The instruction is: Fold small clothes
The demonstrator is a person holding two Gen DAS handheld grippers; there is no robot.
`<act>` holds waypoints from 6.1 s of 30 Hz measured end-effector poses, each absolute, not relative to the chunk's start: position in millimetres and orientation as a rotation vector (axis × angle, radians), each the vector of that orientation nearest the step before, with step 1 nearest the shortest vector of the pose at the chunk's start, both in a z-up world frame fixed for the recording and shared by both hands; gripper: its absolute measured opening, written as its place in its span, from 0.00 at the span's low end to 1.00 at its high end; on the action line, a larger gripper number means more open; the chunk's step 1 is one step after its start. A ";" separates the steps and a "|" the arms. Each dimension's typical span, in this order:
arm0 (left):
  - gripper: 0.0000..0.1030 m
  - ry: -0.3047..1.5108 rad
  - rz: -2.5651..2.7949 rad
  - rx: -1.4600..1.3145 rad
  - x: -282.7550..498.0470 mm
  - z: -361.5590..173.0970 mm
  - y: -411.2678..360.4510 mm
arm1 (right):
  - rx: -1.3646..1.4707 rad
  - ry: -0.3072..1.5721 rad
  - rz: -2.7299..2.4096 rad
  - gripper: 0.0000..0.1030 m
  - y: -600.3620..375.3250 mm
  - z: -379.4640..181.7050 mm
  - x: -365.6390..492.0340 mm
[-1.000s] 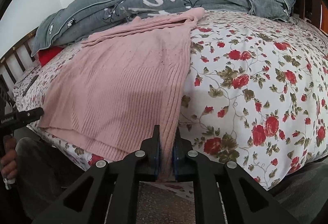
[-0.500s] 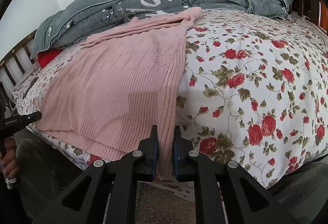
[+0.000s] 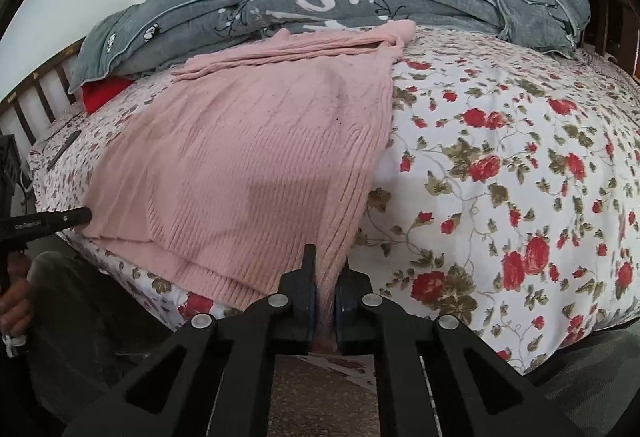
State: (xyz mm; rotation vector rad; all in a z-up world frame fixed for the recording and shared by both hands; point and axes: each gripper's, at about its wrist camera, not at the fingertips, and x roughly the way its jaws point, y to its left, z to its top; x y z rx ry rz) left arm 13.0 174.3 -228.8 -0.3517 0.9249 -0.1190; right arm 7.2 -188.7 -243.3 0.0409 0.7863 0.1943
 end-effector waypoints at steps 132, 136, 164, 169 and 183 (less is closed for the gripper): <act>0.74 0.771 -0.199 -0.553 405.4 -211.1 176.4 | 0.309 0.815 0.209 0.44 -235.8 -197.3 417.8; 0.40 0.774 -0.172 -0.541 404.9 -213.4 176.4 | 0.324 0.847 0.187 0.19 -239.5 -204.5 422.5; 0.64 0.846 -0.206 -0.536 398.3 -205.1 172.3 | 0.395 0.704 0.171 0.63 -260.3 -160.8 389.6; 0.76 0.836 -0.206 -0.500 357.0 -185.6 175.4 | 0.306 0.778 0.161 0.72 -262.9 -147.6 362.3; 0.81 0.901 -0.220 -0.629 313.0 -219.9 210.5 | 0.410 0.916 0.255 0.78 -261.6 -199.9 341.6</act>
